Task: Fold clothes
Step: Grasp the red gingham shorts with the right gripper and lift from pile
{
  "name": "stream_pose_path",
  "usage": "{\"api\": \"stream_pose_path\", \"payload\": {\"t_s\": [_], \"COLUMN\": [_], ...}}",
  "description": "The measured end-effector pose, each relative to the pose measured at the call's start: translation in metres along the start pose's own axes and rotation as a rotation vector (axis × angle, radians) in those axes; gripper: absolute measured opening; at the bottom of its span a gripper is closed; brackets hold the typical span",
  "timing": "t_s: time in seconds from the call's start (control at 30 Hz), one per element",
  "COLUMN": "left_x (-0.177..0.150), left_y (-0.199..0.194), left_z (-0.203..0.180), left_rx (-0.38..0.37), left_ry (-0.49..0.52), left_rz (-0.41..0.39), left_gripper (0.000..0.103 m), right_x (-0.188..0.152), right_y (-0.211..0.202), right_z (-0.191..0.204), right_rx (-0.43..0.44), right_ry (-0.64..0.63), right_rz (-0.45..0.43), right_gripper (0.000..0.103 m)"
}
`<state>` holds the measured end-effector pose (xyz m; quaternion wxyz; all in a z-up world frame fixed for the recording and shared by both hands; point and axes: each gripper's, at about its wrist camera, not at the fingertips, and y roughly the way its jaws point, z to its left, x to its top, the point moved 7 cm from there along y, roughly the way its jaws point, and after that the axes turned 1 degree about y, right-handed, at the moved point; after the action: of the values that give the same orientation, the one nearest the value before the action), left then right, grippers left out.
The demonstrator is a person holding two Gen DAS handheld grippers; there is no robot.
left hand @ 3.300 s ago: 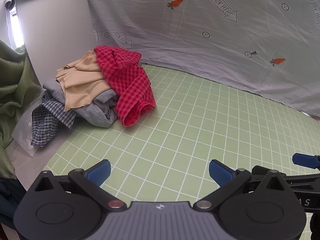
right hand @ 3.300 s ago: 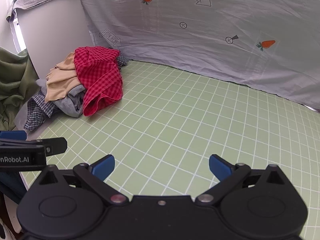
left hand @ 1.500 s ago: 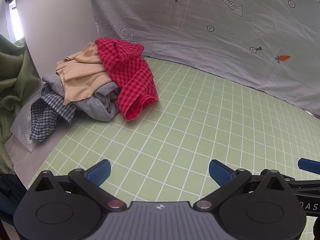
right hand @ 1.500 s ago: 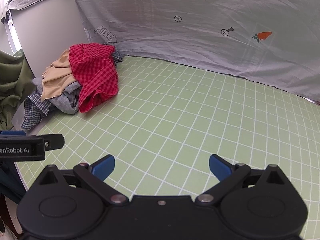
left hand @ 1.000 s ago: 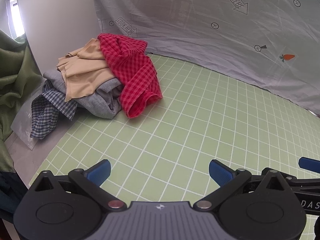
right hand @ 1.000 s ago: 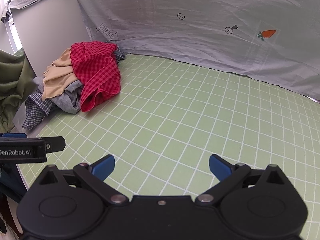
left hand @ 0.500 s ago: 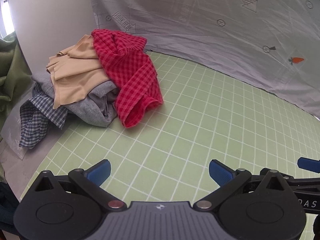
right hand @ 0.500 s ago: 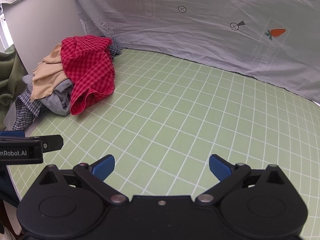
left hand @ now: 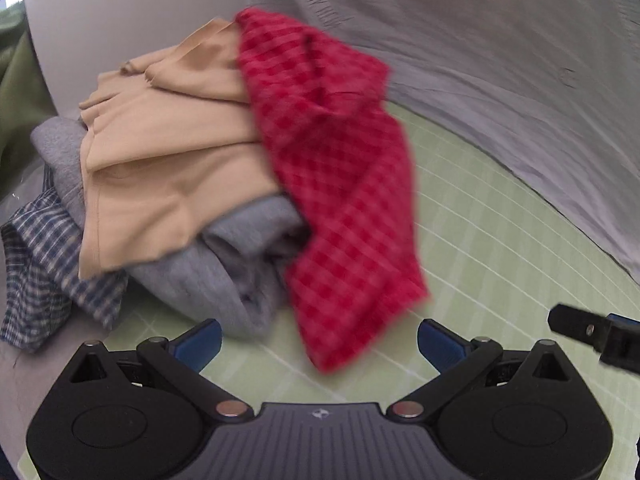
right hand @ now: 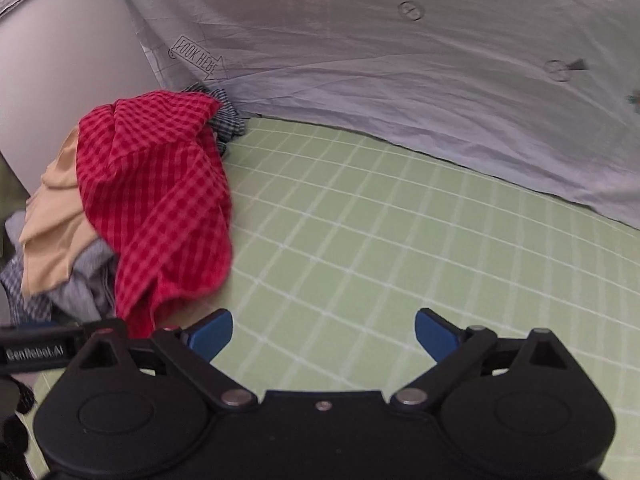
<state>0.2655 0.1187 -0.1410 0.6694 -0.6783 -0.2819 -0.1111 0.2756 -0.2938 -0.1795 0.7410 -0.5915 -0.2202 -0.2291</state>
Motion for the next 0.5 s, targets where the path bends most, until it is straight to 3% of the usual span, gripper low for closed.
{"api": "stream_pose_path", "payload": {"t_s": [0.3, 0.4, 0.5], "left_x": [0.028, 0.030, 0.030], "left_y": [0.060, 0.065, 0.067], "left_z": [0.038, 0.036, 0.032], "left_rx": [0.097, 0.134, 0.160], "left_ry": [-0.191, -0.187, -0.165], "left_rz": [0.083, 0.095, 0.104], "left_gripper": [0.103, 0.103, 0.103], "right_x": [0.039, 0.039, 0.035], "right_y": [0.096, 0.117, 0.124], "right_z": [0.070, 0.088, 0.099], "right_rx": [0.235, 0.310, 0.356], "right_ry": [0.080, 0.097, 0.106], "right_rz": [0.102, 0.144, 0.154], "right_gripper": [0.091, 0.080, 0.044]}}
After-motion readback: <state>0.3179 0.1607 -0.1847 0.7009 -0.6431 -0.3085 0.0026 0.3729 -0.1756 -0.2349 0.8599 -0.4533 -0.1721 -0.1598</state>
